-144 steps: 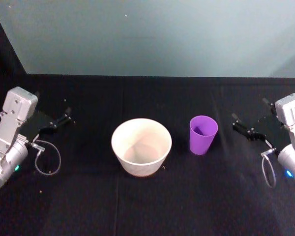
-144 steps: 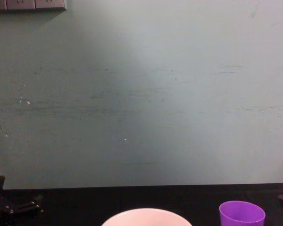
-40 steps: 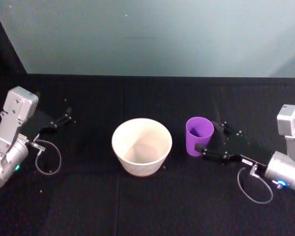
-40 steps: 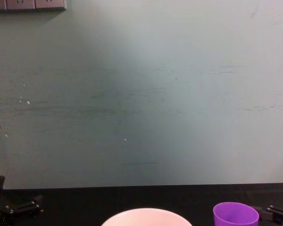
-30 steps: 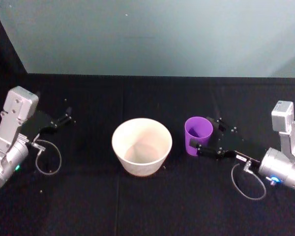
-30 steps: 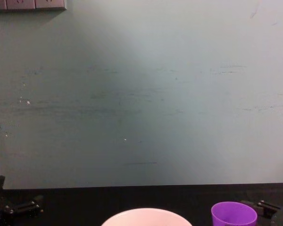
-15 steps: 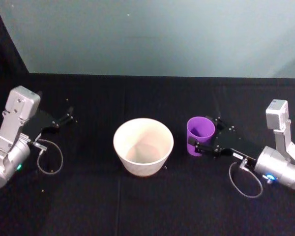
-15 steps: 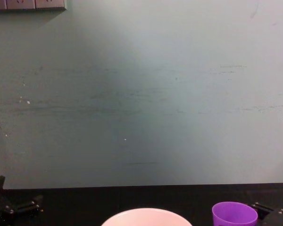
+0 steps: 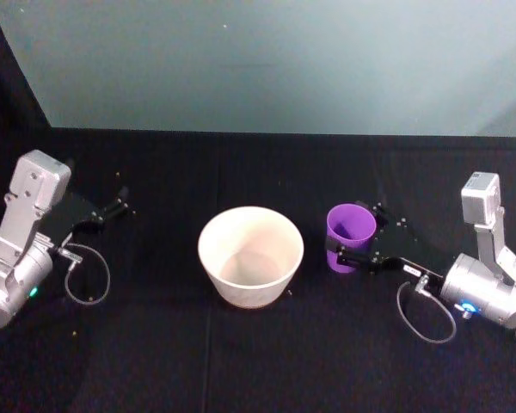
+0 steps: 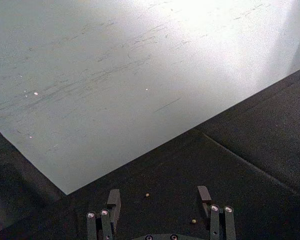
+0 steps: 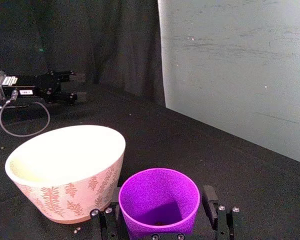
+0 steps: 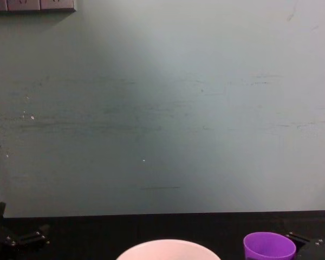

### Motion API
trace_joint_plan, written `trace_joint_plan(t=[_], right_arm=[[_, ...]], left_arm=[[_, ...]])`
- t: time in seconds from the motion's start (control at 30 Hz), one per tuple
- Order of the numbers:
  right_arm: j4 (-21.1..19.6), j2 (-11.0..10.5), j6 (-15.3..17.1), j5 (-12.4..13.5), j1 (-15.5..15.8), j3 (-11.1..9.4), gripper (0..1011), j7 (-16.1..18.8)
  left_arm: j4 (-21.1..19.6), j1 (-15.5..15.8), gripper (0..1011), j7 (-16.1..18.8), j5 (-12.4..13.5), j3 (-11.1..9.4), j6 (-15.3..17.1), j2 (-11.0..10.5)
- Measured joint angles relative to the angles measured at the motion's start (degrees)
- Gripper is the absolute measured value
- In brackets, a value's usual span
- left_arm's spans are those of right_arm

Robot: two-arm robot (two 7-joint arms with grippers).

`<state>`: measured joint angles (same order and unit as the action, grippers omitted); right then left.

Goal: Pick up the cup and pour the mung beans from the cup into the bowl.

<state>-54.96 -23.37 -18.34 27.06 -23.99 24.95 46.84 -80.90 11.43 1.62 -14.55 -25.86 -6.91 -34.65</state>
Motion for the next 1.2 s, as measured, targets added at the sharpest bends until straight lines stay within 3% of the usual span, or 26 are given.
trace_joint_plan(t=[0.17,0.37,0.67,0.93,0.97,1.0,1.2], right_arm=[[-0.11,-0.06,0.00,0.01,0.06,-0.01,964,0.00],[-0.21,-0.10,0.00,0.03,0.12,-0.03,805,-0.01],[-0.28,-0.14,0.01,0.05,0.16,-0.04,755,-0.02],[-11.94,-4.48,3.32,-1.75,3.86,-1.39,736,-4.75],[-14.77,-5.60,4.58,-1.61,4.62,-2.09,736,-5.54],[-14.77,-5.60,4.58,-1.61,4.62,-2.09,736,-5.54],[-24.55,-9.50,10.35,0.65,7.09,-4.83,736,-7.97]], left_arm=[[0.00,0.00,1000,0.00,0.00,0.00,0.00,0.00],[0.00,0.00,1000,0.00,0.00,0.00,0.00,0.00],[0.00,0.00,1000,0.00,0.00,0.00,0.00,0.00],[0.00,0.00,1000,0.00,0.00,0.00,0.00,0.00],[0.00,0.00,1000,0.00,0.00,0.00,0.00,0.00],[0.00,0.00,1000,0.00,0.00,0.00,0.00,0.00],[0.00,0.00,1000,0.00,0.00,0.00,0.00,0.00]])
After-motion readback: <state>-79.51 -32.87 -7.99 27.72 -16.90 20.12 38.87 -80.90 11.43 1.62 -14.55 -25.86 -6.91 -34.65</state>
